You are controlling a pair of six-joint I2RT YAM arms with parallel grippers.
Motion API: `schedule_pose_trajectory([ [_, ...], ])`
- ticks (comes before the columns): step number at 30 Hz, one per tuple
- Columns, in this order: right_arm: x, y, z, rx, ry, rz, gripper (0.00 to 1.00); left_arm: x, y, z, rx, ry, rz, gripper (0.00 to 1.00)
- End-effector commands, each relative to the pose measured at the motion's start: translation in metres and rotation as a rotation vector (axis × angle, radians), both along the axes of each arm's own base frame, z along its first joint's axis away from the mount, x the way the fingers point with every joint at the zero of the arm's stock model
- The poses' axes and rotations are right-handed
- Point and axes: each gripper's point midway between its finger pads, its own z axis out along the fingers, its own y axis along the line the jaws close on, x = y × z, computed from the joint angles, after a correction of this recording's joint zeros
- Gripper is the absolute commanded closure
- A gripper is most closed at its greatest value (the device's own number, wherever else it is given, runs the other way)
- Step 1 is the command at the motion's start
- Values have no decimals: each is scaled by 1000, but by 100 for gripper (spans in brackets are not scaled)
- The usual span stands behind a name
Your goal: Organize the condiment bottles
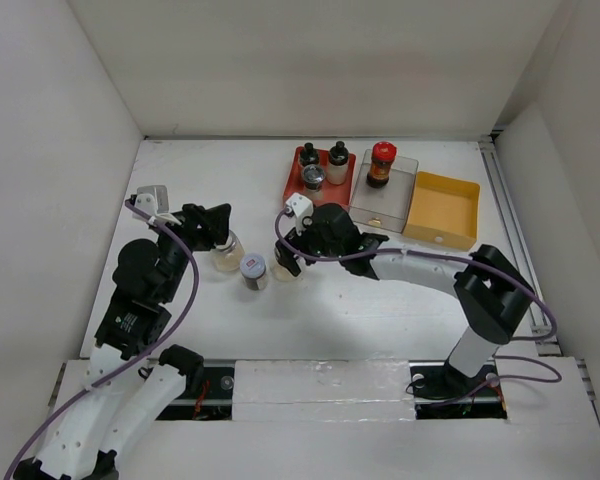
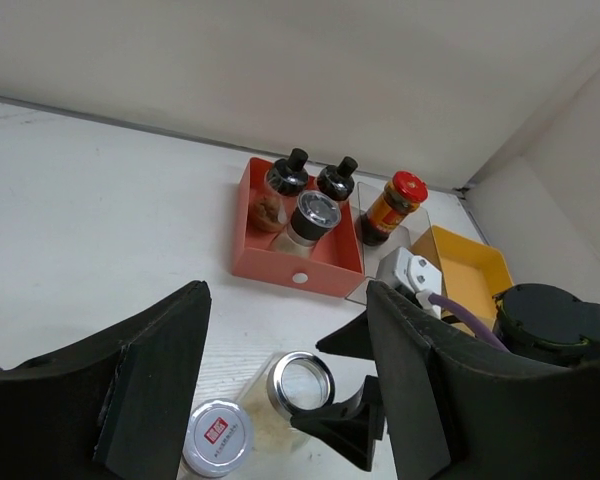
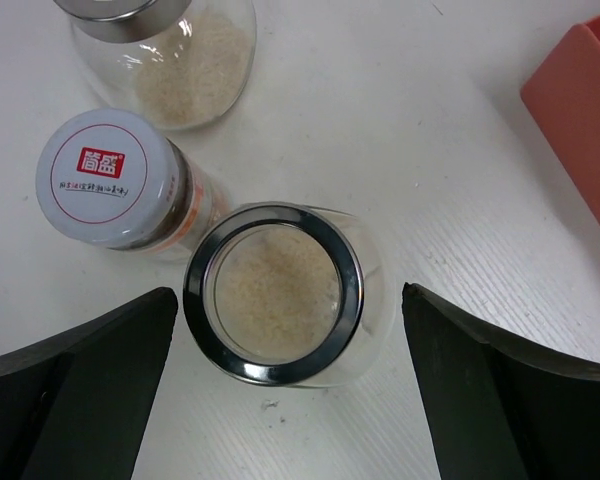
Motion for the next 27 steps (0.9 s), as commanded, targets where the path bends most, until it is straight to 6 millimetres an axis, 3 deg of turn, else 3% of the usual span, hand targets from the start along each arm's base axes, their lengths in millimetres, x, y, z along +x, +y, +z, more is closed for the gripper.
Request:
schedule_pose_trajectory([
  [1, 1, 19, 21, 56, -30, 33, 0, 0, -2, 16, -22, -46, -11, 40],
  [5, 8, 22, 9, 32, -23, 13, 0, 0, -2, 16, -22, -46, -11, 40],
  [8, 14, 21, 9, 23, -36, -16, 6, 0, -2, 16, -22, -46, -11, 40],
  [9, 14, 21, 4, 15, -29, -16, 9, 0, -2, 16, -22, -46, -11, 40],
  [10, 14, 21, 4, 15, -29, -16, 22, 0, -2, 16, -22, -46, -11, 40],
  [11, 14, 21, 4, 15, -29, -16, 27, 0, -2, 16, -22, -46, -11, 40],
  [14, 16, 13, 27, 62, -62, -42, 42, 0, -2, 16, -22, -46, -11, 40],
  [16, 13, 10, 47, 110, -84, -48, 42, 0, -2, 16, -22, -46, -11, 40],
  [17, 14, -1, 69, 140, -120, -76, 42, 0, -2, 16, -22, -46, -11, 40],
  [19, 22, -21, 93, 160, -176, -158, 42, 0, -2, 16, -22, -46, -11, 40],
  [21, 32, -50, 105, 172, -206, -233, 43, 0, -2, 16, -22, -46, -11, 40],
  [22, 35, -68, 126, 206, -242, -271, 43, -1, -3, 16, -22, -46, -20, 40],
  [23, 43, -85, 132, 214, -254, -330, 43, -1, -3, 16, -22, -46, -20, 40],
  [24, 57, -114, 129, 196, -261, -411, 43, -1, -3, 16, -22, -46, -20, 40],
  [25, 63, -133, 147, 231, -287, -469, 43, -1, -3, 16, -22, -46, -20, 40],
  [26, 67, -153, 142, 216, -274, -524, 43, -1, -3, 16, -22, -46, -20, 40],
  [27, 80, -187, 147, 227, -289, -632, 43, -1, -3, 16, -22, -46, -20, 40],
])
